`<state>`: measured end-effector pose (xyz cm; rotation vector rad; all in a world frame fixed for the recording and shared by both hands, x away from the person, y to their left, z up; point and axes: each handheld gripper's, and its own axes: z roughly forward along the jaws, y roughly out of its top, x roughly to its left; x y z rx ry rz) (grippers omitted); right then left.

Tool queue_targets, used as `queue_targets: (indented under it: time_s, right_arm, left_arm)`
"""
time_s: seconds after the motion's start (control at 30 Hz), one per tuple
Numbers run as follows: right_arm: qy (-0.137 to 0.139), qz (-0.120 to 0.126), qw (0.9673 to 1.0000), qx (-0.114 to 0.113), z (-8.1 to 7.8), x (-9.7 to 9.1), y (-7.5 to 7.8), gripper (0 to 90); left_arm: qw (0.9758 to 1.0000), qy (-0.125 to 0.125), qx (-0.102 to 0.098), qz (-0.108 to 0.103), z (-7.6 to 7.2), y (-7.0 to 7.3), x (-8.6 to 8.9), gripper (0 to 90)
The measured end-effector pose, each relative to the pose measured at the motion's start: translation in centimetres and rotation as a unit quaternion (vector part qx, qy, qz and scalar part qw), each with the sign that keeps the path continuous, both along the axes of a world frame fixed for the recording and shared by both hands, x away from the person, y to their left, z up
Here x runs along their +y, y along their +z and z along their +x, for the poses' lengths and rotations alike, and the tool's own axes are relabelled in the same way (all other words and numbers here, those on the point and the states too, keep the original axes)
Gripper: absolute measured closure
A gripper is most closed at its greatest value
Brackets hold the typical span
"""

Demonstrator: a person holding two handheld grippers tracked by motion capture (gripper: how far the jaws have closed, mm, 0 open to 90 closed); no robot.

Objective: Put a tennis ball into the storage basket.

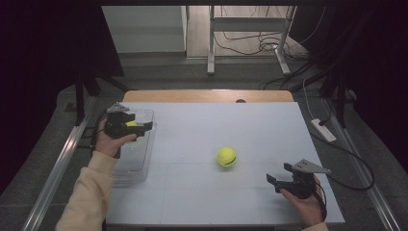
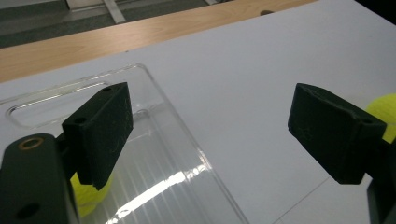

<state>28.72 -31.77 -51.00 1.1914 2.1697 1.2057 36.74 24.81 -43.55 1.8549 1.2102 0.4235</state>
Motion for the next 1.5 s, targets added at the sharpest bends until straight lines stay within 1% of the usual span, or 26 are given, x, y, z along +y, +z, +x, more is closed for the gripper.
queue_targets:
  time_s: [0.17, 0.43, 0.6, 0.77, 1.2, 1.5]
  right_arm:
    - [-0.003, 0.003, 1.0, -0.001, -0.1, -0.1, 0.0, 13.6]
    - [-0.002, 0.003, 1.0, -0.003, -0.1, -0.1, 0.0, 13.5]
    - [-0.002, 0.004, 1.0, -0.003, -0.1, -0.1, 0.1, 13.5]
    - [0.0, 0.003, 1.0, -0.004, -0.1, -0.2, 0.0, 13.5]
    - [0.003, 0.003, 1.0, -0.007, -0.1, -0.1, 0.0, 13.5]
    - [0.006, 0.005, 0.9999, -0.008, -0.1, 0.0, 0.1, 13.4]
  left_arm:
    - [0.9999, -0.013, -0.002, 0.002, -0.2, 0.1, -1.0, 15.1]
    - [0.9997, -0.023, 0.003, -0.001, -0.5, -0.2, -2.1, 15.3]
    - [0.9995, -0.03, 0.001, -0.005, -0.8, -0.3, -2.8, 15.3]
    - [0.999, -0.044, 0.0, 0.001, -0.8, -0.4, -4.0, 15.3]
    - [0.9971, -0.075, -0.002, 0.004, -0.8, -0.5, -6.5, 15.2]
    - [0.9949, -0.1, -0.002, 0.005, -0.6, -0.6, -8.9, 15.2]
